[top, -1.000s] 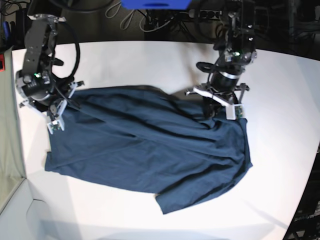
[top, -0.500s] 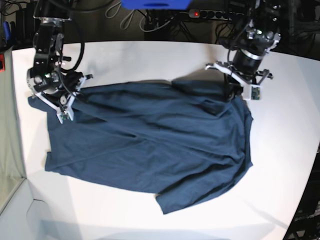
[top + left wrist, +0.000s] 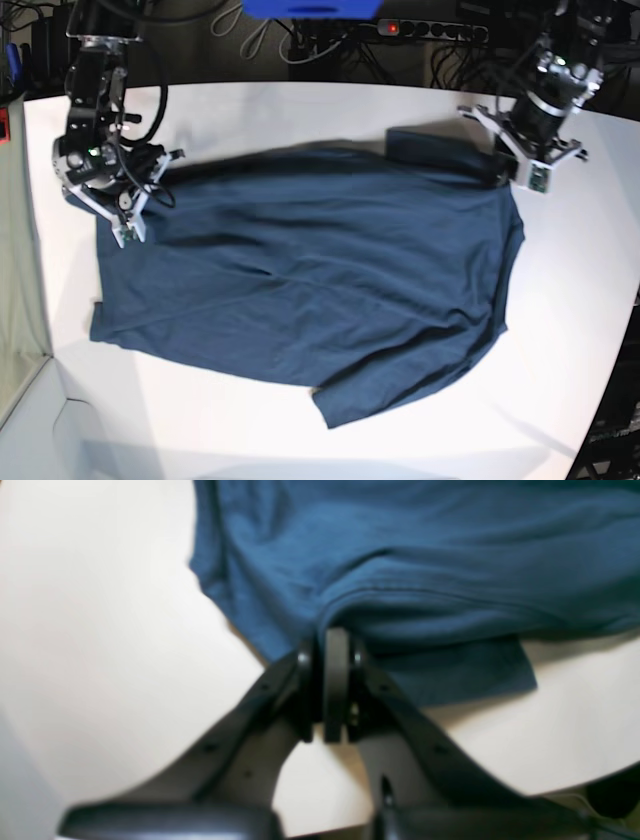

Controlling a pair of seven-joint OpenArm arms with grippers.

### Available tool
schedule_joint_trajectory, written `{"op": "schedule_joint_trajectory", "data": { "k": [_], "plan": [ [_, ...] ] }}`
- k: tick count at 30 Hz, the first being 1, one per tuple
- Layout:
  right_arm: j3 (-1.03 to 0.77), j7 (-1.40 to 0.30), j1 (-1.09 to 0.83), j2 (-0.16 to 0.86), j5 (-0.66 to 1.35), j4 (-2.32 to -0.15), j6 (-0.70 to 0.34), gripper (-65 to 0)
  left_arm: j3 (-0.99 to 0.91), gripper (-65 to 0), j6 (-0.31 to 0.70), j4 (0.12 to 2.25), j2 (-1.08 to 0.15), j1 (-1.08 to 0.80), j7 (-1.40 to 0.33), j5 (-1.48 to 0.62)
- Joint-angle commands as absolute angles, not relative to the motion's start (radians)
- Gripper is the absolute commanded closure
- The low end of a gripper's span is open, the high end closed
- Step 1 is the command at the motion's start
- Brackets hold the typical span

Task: Layout the t-shirt on the table in an organized manner, then fold the t-shirt properly
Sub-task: 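Grasp the shirt edge with both grippers and stretch it apart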

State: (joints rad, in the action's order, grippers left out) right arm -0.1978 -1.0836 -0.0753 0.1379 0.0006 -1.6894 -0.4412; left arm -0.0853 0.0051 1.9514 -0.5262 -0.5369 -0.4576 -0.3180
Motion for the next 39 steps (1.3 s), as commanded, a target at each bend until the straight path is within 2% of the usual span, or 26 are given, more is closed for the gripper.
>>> {"op": "schedule_joint_trajectory", "data": {
  "k": [1,5,9,12,15,19,25,28,34,39],
  "plan": [
    [-0.202,-1.072,-0.062,0.147,0.002,-1.709,-0.440,-19.2,-0.124,-0.5,-0.004,1.971,-0.539,-0.532,-0.432,-0.311],
    [-0.202,-1.072,-0.064,0.145,0.002,-1.709,-0.440,-19.2,-0.220,-0.5,0.002,1.989,-0.536,-0.515,-0.432,-0.315],
    [-0.202,-1.073,-0.064,0.140,0.002,-1.709,-0.440,-19.2,-0.225,-2.1,0.002,1.997,-0.535,-0.435,-0.432,-0.318],
    [-0.202,-1.073,-0.064,0.125,0.002,-1.709,-0.440,-19.2,-0.197,-12.2,-0.001,1.991,-0.495,-0.352,-0.446,-0.312],
    [-0.200,-1.075,-0.065,0.120,0.002,-1.709,-0.440,-19.2,-0.194,-22.6,-0.004,1.977,-0.417,-0.246,-0.545,-0.311],
    [-0.202,-1.076,-0.076,0.094,0.002,-1.709,-0.440,-19.2,-0.197,-23.6,0.001,1.880,-0.334,-0.087,-0.691,-0.311],
    [-0.202,-1.072,-0.124,0.085,0.002,-1.771,-0.440,-19.2,-0.197,-23.6,-0.004,1.669,-0.302,0.093,-0.823,-0.312],
    [-0.202,-1.075,-0.154,0.085,0.002,-1.822,-0.440,-19.2,-0.197,-23.6,0.001,1.736,-0.302,0.085,-0.862,-0.315],
    [-0.202,-1.075,-0.203,0.085,0.002,-1.896,-0.440,-19.2,-0.222,-23.7,0.004,2.015,-0.308,-0.131,-0.937,-0.315],
    [-0.202,-1.075,-0.229,0.087,0.002,-1.913,-0.440,-19.2,-0.242,-23.8,0.004,2.018,-0.335,-0.312,-0.932,-0.315]
  ]
}}
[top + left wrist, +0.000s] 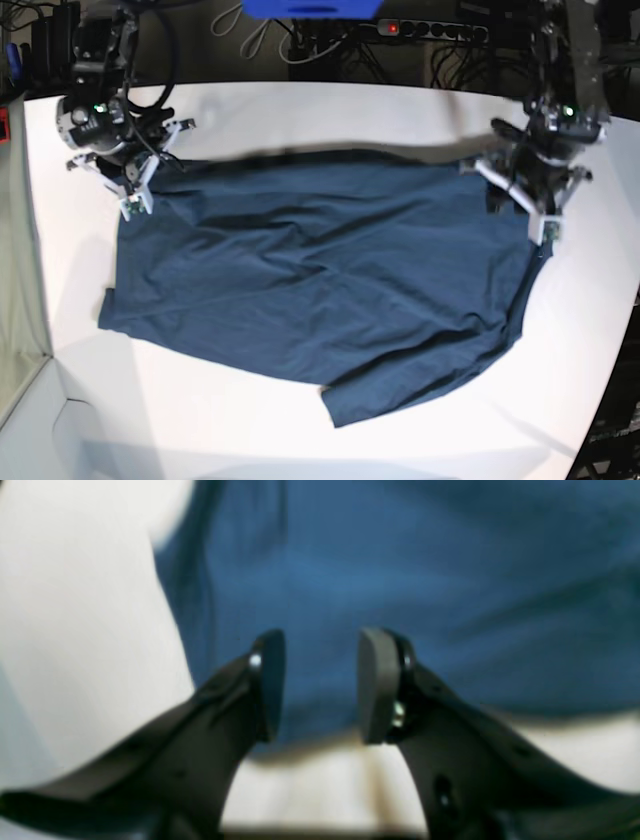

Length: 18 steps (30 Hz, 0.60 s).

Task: Layout the t-shirt on the table in an organized manner, then fold the t-shirt properly
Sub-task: 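Grasp the shirt edge with both grippers and stretch it apart, then lower the stretched edge onto the table with both grippers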

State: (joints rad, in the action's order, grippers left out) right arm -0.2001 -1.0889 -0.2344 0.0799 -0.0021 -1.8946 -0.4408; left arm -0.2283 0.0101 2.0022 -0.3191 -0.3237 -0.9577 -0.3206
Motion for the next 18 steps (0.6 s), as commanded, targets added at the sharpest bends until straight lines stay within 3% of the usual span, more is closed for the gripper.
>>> {"op": "schedule_joint_trajectory", "data": {
  "k": [1,7,9,14,18],
  "plan": [
    [-0.202,-1.073,-0.232,0.087,0.002,-1.913,-0.440,-19.2,-0.254,-23.8,0.004,2.009,-0.341,-0.346,-0.932,-0.315],
    [-0.203,-1.073,-0.232,0.087,0.002,-1.913,-0.440,-19.2,-0.351,-26.6,0.004,2.003,-0.340,-0.450,-0.931,-0.318],
    [-0.203,-1.075,-0.229,0.087,0.002,-1.913,-0.440,-19.2,-0.375,-33.4,0.004,2.003,-0.338,-0.470,-0.931,-0.318],
    [-0.200,-1.072,-0.229,0.087,0.002,-1.913,-0.440,-19.2,-0.381,-58.2,0.005,1.980,-0.337,-0.495,-0.931,-0.320],
    [-0.199,-1.072,-0.229,0.087,0.004,-1.913,-0.440,-19.2,-0.381,-63.4,0.005,1.934,-0.334,-0.493,-0.929,-0.320]
  ]
}}
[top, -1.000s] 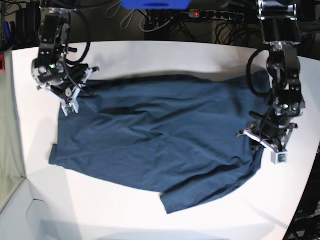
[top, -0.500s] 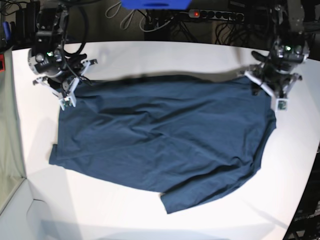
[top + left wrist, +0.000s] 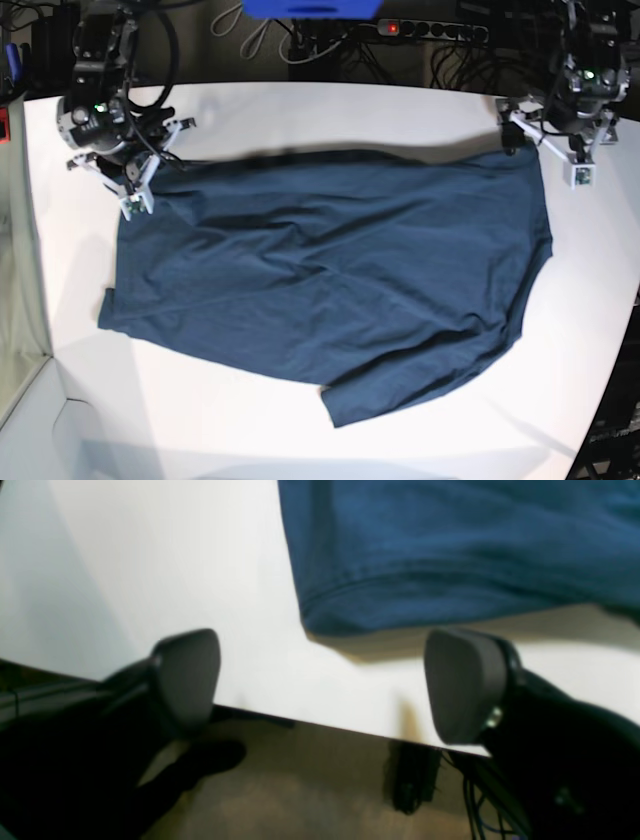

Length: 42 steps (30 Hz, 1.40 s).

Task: Layout the t-shirt on the table in an organized manner, then fold the t-shirt properly
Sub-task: 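Lower the stretched edge onto the table with both grippers, then release with the left gripper and reach it down to the shirt's lower side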

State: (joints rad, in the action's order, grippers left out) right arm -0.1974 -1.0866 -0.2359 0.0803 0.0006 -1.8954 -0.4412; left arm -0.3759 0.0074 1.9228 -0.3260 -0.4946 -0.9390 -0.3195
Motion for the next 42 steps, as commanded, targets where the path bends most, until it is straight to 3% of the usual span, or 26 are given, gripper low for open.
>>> {"op": "schedule_joint_trajectory", "data": {
  "k": [1,8,13,24,26,28,32,34,42],
  "plan": [
    [-0.199,-1.070,-0.229,0.087,0.004,-1.913,-0.440,-19.2,-0.381,-63.2,0.005,1.917,-0.334,-0.489,-0.929,-0.320],
    [-0.200,-1.070,-0.228,0.087,0.004,-1.913,-0.440,-19.2,-0.317,-63.1,0.005,1.774,-0.334,-0.414,-0.926,-0.321],
    [-0.202,-1.070,-0.225,0.091,0.004,-1.911,-0.440,-19.2,-0.229,-63.0,0.005,1.710,-0.335,-0.403,-0.811,-0.321],
    [-0.202,-1.070,-0.222,0.093,0.002,-1.908,-0.440,-19.2,-0.217,-62.4,0.005,1.641,-0.337,-0.360,-0.765,-0.320],
    [-0.202,-1.070,-0.222,0.093,0.002,-1.908,-0.440,-19.2,-0.217,-58.2,0.005,1.633,-0.337,-0.354,-0.765,-0.320],
    [-0.202,-1.070,-0.220,0.096,0.001,-1.906,-0.440,-19.2,-0.217,-49.7,0.005,1.639,-0.337,-0.354,-0.765,-0.320],
    [-0.202,-1.070,-0.209,0.107,0.001,-1.905,-0.440,-19.2,-0.225,-14.7,0.005,1.655,-0.335,-0.354,-0.769,-0.320],
    [-0.202,-1.070,-0.208,0.107,0.001,-1.905,-0.440,-19.2,-0.226,-1.3,0.002,1.676,-0.335,-0.354,-0.774,-0.320],
    [-0.223,-1.070,-0.208,0.107,0.001,-1.905,-0.440,-19.2,-0.297,-0.2,-0.002,1.845,-0.323,-0.355,-0.776,-0.314]
  ]
}}
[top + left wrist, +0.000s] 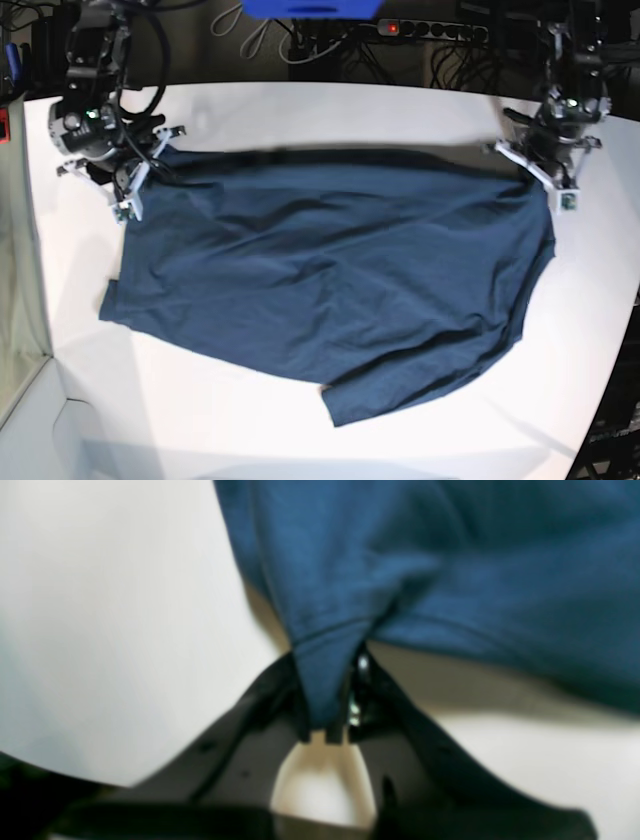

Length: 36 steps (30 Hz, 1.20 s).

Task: Layout the t-shirt on the table in an organized manner, then fold the t-shirt properly
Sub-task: 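Release with the left gripper and reach it down to the shirt's lower side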

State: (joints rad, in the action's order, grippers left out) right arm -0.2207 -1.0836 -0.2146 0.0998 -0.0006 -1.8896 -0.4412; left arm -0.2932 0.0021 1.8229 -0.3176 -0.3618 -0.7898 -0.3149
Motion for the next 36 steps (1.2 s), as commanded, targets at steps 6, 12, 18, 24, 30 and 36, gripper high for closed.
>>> {"op": "schedule_joint_trajectory", "data": {
  "k": [6,12,18,24,30,36],
  "plan": [
    [-0.222,-1.070,-0.196,0.107,0.001,-1.905,-0.440,-19.2,-0.298,-0.2,0.002,1.934,-0.323,-0.274,-0.786,-0.312],
    [-0.222,-1.072,-0.193,0.107,0.001,-1.905,-0.440,-19.2,-0.186,-0.2,-0.004,1.899,-0.328,-0.027,-1.003,-0.311],
    [-0.222,-1.072,-0.193,0.107,0.001,-1.905,-0.440,-19.2,0.001,-0.1,-0.005,1.669,-0.321,0.242,-1.096,-0.311],
    [-0.222,-1.070,-0.193,0.107,0.001,-1.905,-0.440,-19.2,0.202,-0.5,-0.005,1.267,-0.277,0.479,-1.092,-0.311],
    [-0.222,-1.072,-0.193,0.107,0.001,-1.905,-0.440,-19.2,0.249,-0.5,-0.005,1.036,-0.211,0.605,-1.044,-0.312],
    [-0.222,-1.072,-0.191,0.107,0.001,-1.905,-0.440,-19.2,0.248,-0.5,-0.005,1.136,-0.208,0.605,-1.027,-0.318]
  ]
}}
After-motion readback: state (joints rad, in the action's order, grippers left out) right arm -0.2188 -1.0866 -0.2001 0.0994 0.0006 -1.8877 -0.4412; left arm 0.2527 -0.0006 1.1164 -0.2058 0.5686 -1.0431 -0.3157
